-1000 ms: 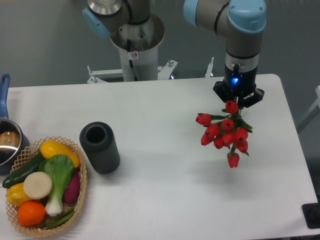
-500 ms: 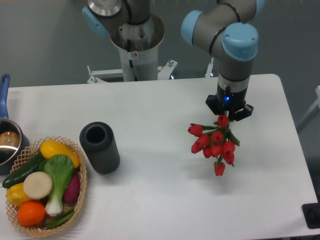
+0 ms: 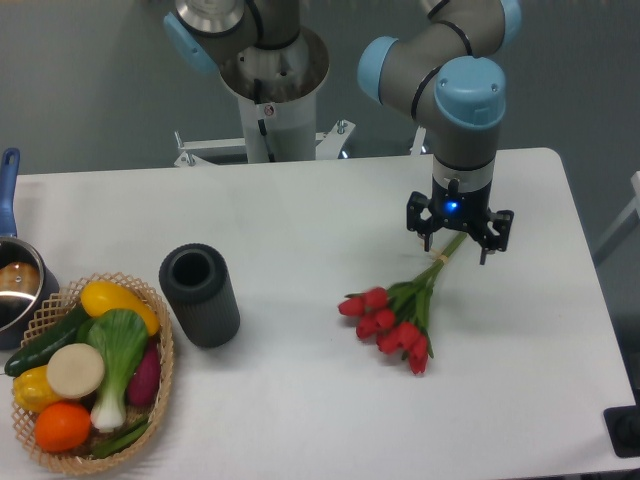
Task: Place the flowers on the table
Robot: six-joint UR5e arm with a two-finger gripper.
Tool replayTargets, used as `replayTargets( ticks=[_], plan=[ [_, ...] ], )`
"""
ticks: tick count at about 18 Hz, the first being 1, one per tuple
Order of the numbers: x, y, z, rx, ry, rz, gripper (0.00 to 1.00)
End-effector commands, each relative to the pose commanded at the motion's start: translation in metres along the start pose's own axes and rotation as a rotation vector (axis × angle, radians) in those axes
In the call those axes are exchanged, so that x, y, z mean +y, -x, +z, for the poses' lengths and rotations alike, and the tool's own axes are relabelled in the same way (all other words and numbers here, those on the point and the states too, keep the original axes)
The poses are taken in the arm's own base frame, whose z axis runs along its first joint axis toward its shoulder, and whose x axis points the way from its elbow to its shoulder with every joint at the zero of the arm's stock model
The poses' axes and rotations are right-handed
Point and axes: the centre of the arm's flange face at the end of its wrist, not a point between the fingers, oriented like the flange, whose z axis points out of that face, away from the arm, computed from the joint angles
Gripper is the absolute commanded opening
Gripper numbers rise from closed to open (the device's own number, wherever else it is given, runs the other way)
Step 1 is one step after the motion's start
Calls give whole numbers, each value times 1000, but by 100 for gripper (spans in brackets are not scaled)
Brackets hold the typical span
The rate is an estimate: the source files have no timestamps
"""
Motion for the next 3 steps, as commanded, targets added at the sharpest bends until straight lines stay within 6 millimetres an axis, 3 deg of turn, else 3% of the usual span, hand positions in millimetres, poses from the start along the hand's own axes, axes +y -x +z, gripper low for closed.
replayTargets(
  ticks=[3],
  plan=[
    [12, 3, 5, 11, 13, 20, 100]
  ],
)
